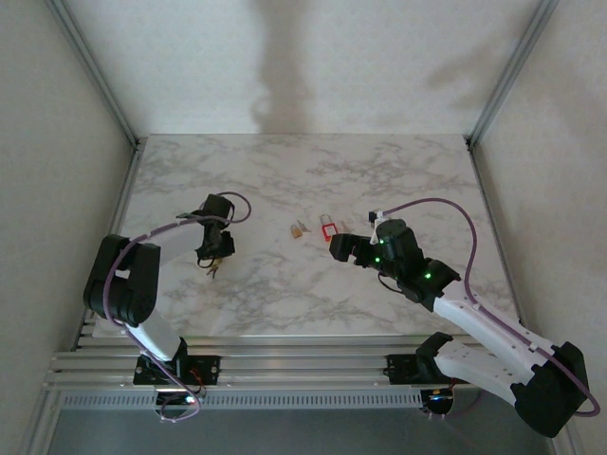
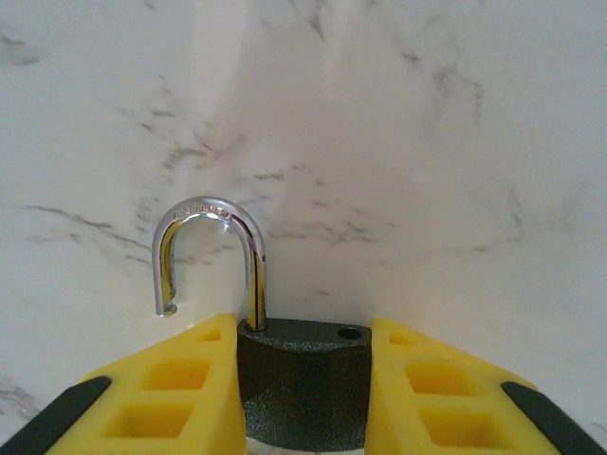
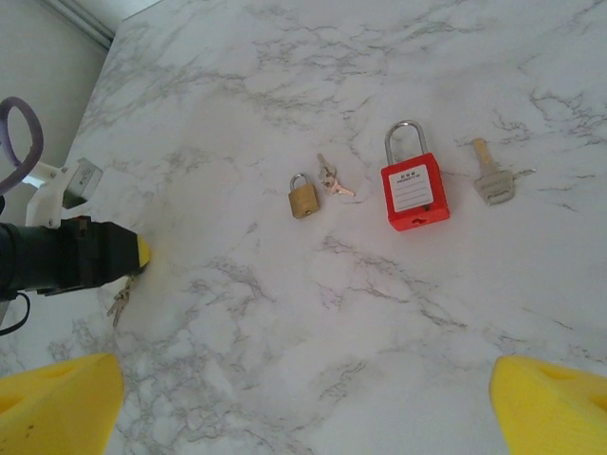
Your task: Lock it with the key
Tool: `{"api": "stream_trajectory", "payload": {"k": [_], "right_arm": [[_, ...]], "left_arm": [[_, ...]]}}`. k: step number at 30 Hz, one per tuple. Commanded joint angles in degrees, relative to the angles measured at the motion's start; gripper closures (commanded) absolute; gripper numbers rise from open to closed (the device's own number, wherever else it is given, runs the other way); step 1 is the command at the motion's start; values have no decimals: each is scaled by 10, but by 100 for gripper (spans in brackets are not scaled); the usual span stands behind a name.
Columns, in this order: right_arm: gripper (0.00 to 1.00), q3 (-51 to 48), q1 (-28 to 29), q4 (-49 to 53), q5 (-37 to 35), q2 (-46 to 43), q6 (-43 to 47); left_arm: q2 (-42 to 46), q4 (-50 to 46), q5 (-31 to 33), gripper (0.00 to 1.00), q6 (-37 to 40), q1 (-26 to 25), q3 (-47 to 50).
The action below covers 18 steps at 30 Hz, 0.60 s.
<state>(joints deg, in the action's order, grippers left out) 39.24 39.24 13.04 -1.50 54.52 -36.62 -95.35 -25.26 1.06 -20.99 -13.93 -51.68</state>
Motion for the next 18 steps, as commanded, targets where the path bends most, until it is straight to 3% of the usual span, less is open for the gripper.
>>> {"api": "stream_trajectory", "payload": {"k": [1, 9, 18], "right_arm": [[1, -6, -3, -8, -3, -2, 7], [1, -7, -4, -14, 12, 5, 2], [1, 4, -4, -7, 34, 35, -9]], "left_arm": [[4, -48, -40, 100, 8, -21, 15], [33, -48, -37, 100, 10, -39, 14], [58, -49, -14, 100, 14, -101, 9]]}}
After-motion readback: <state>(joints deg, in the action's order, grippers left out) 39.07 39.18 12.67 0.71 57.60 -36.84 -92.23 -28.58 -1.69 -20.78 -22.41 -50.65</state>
